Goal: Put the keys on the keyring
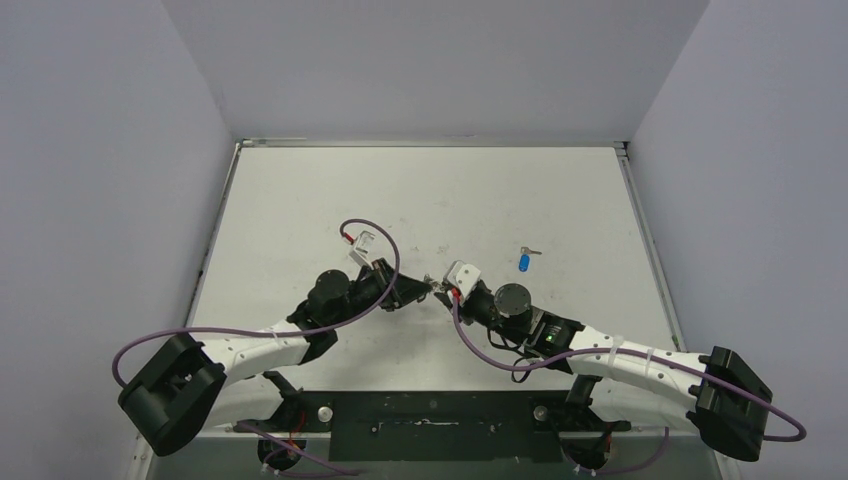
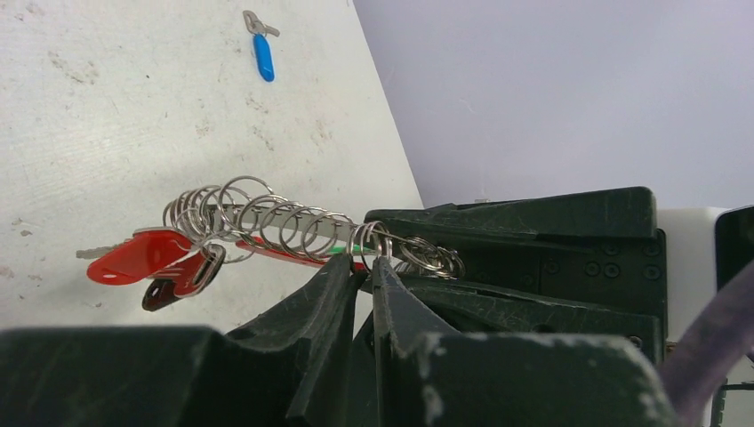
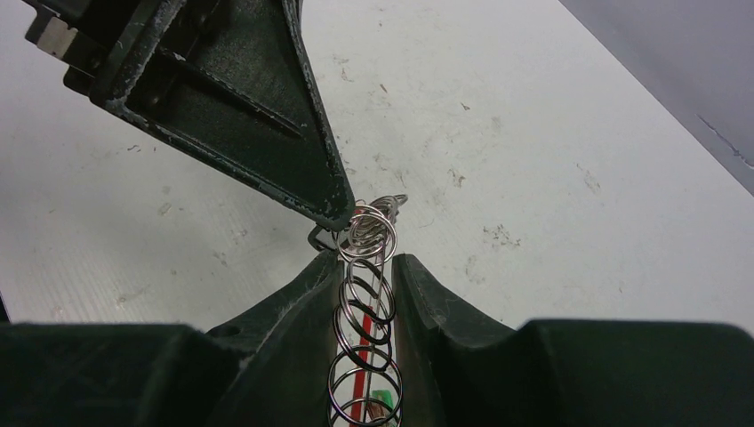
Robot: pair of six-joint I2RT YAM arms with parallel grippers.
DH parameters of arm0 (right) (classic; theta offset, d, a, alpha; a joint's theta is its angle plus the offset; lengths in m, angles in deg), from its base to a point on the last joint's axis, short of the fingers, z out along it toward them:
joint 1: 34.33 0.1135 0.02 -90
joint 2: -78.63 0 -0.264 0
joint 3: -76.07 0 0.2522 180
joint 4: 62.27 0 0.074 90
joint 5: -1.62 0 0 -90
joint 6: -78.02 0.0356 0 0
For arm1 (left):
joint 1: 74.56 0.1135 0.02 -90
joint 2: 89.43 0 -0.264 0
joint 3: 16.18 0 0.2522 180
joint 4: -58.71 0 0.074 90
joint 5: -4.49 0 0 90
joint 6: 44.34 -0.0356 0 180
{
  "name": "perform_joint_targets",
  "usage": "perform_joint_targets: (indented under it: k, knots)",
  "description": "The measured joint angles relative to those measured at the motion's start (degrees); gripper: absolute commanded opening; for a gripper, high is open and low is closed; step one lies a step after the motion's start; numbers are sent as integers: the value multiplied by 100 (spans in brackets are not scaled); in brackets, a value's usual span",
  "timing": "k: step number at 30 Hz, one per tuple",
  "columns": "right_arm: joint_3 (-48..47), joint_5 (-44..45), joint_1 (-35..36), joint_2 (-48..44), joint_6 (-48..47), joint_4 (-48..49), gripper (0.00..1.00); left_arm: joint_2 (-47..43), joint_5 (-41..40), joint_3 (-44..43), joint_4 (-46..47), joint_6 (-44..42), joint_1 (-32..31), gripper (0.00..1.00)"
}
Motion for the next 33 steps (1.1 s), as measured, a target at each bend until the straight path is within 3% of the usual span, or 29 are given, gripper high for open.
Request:
perform_joint_targets:
  k: [6,15,28,33]
  knots:
    - [0,-26,4,17,-11,-4,0,-245,61,-114,0,-24,-168,9]
    - [0,-59,9,17,-11,-4,0,-551,31,-170,-142,-188,-212,30]
    - [0,-350,9,17,-166,-35,0,-1167,-264,-251,-1338,-901,-223,30]
    - [-9,-763,9,83,-363,-247,0,-1285,-337,-525,-1915,-1567,-374,36]
